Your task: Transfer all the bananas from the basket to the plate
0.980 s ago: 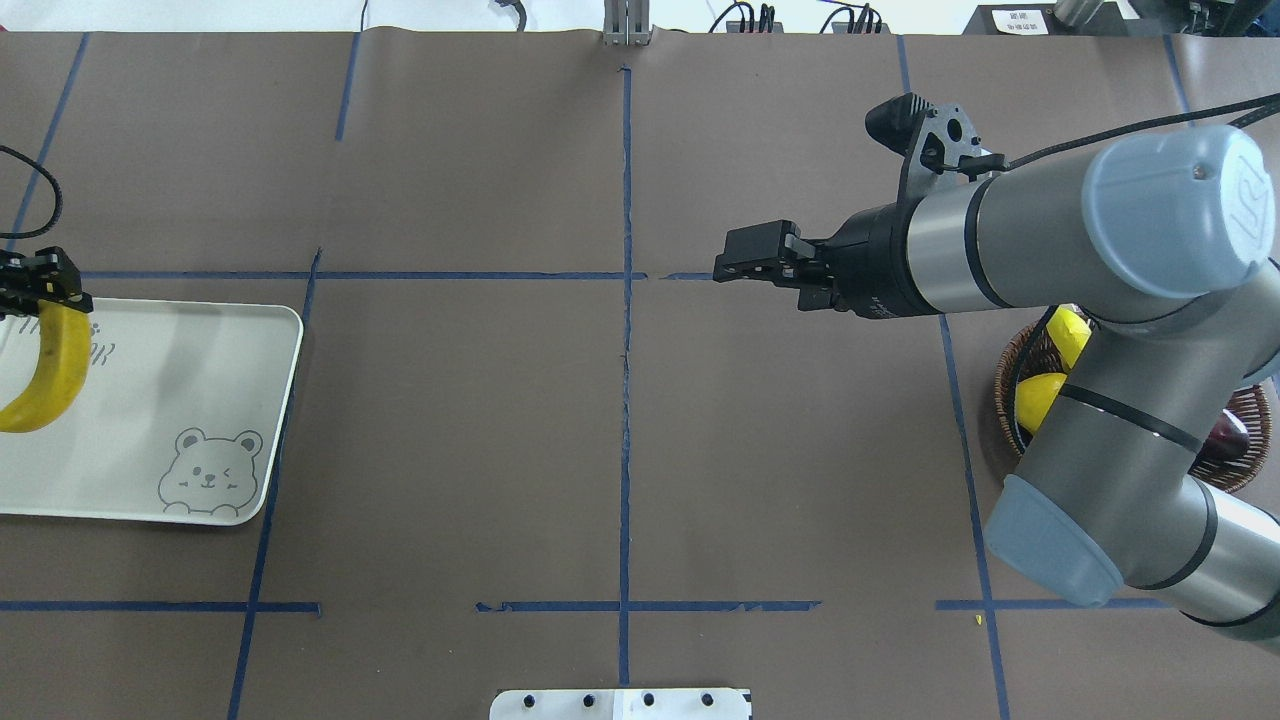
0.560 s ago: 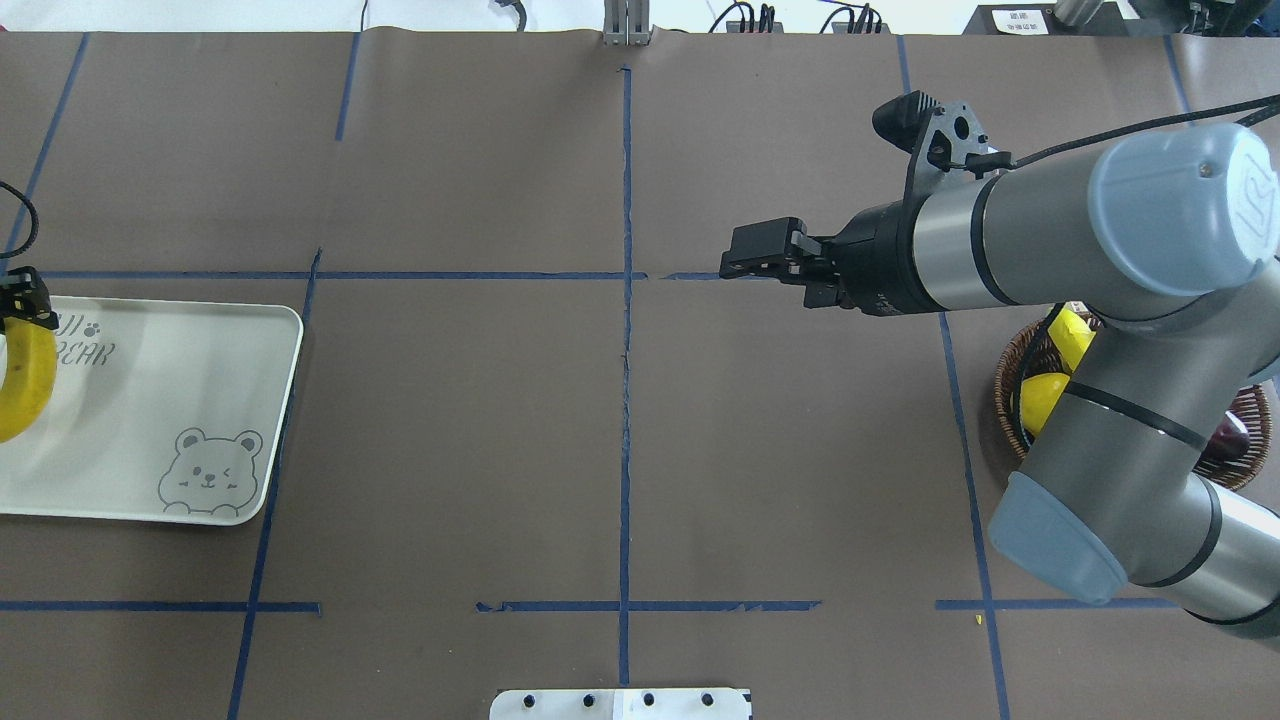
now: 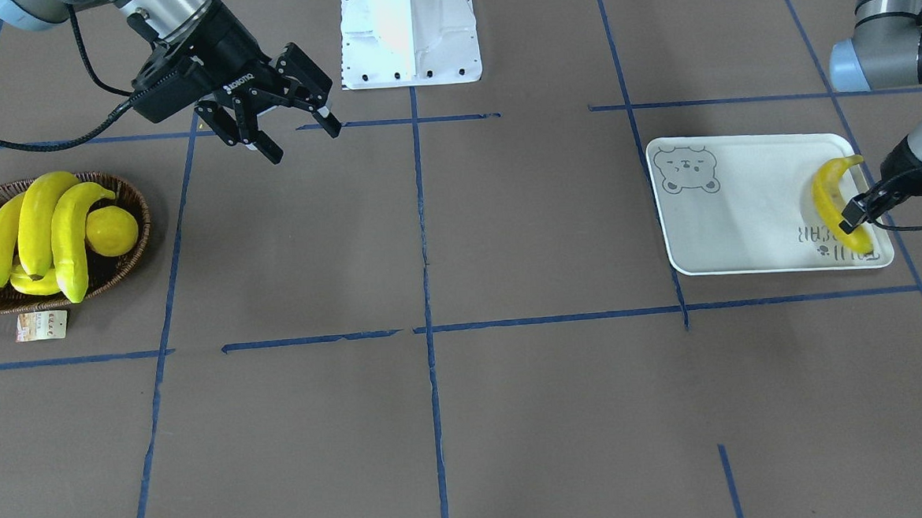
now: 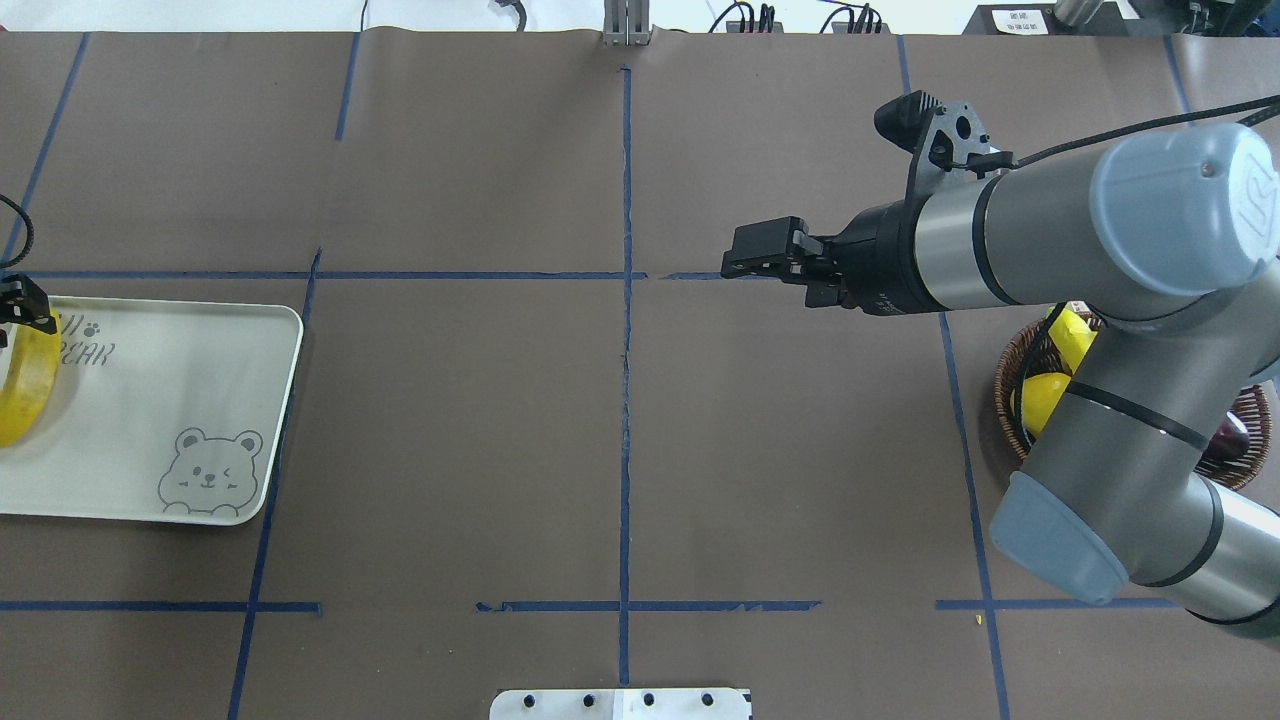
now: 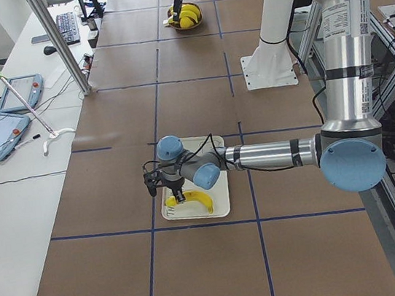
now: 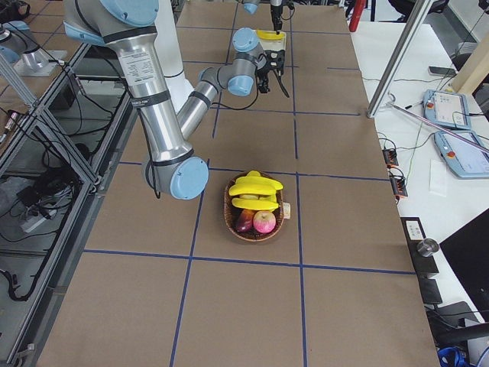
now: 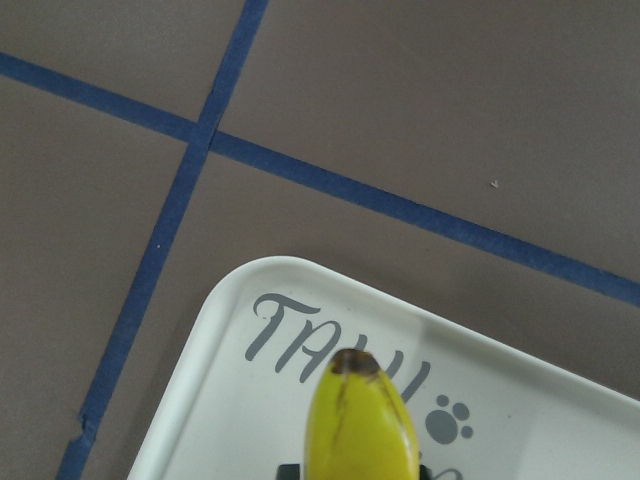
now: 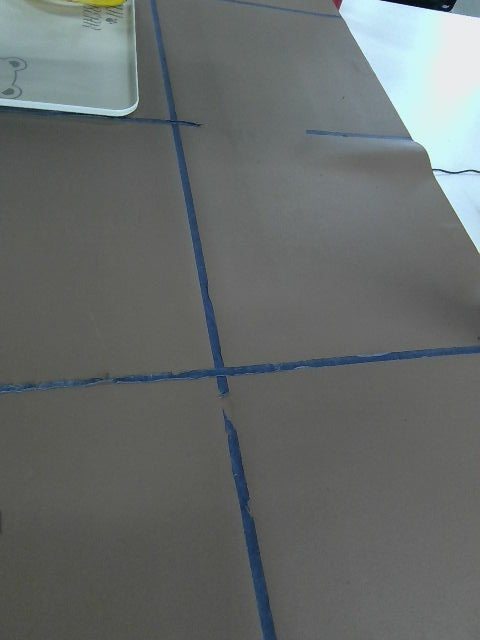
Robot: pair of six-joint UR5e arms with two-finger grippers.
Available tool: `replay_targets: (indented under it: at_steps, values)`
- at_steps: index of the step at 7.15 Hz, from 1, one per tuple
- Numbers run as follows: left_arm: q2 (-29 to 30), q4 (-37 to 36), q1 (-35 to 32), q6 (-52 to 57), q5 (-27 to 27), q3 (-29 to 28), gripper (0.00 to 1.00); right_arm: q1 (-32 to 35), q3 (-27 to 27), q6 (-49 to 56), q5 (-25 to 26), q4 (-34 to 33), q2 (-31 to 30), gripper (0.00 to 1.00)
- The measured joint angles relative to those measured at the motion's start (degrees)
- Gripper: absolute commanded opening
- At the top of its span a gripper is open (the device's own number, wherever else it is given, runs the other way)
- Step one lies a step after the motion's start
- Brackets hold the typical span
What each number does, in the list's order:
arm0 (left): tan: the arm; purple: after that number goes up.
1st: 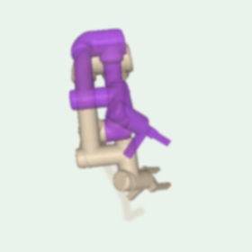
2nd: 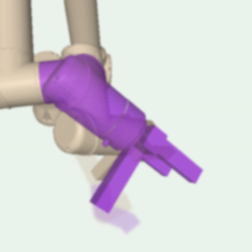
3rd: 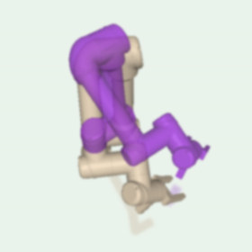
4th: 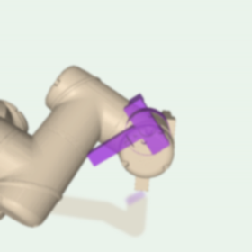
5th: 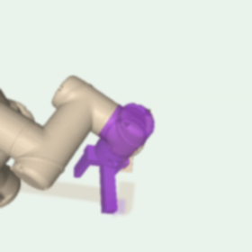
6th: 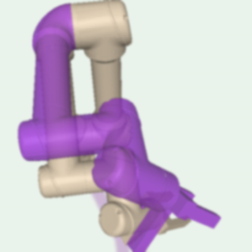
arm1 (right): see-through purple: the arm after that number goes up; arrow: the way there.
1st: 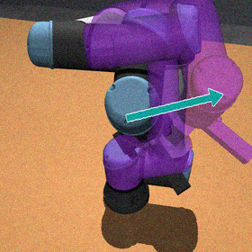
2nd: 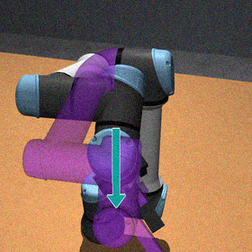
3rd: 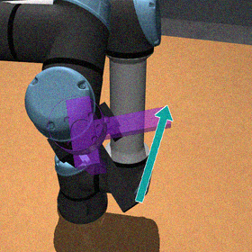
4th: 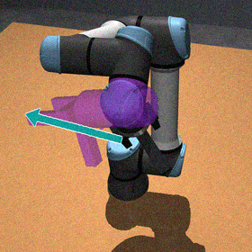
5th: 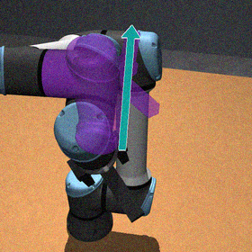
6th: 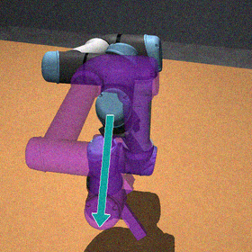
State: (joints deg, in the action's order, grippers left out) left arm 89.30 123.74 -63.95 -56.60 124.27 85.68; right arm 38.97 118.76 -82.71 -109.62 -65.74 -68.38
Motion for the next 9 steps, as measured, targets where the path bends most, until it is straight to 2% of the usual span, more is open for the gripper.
replay_targets:
  at_steps: [2,4,6,9]
  values:
    - [0.04,0.69,0.00,0.23,0.15,0.28,1.00,0.64,0.21,0.02,-0.18,-0.10,-0.42,1.00]
    - [0.20,0.28,-0.28,0.31,0.57,4.38,1.00,3.57,0.78,0.62,-1.15,-1.07,-3.43,1.00]
    - [1.09,-1.45,-0.92,0.08,2.25,10.30,1.00,6.29,2.58,3.60,-1.56,-1.99,-9.35,1.00]
    - [4.43,-6.64,-0.02,-6.23,2.97,17.35,1.00,8.70,5.25,17.62,-1.74,-2.04,-22.00,1.00]
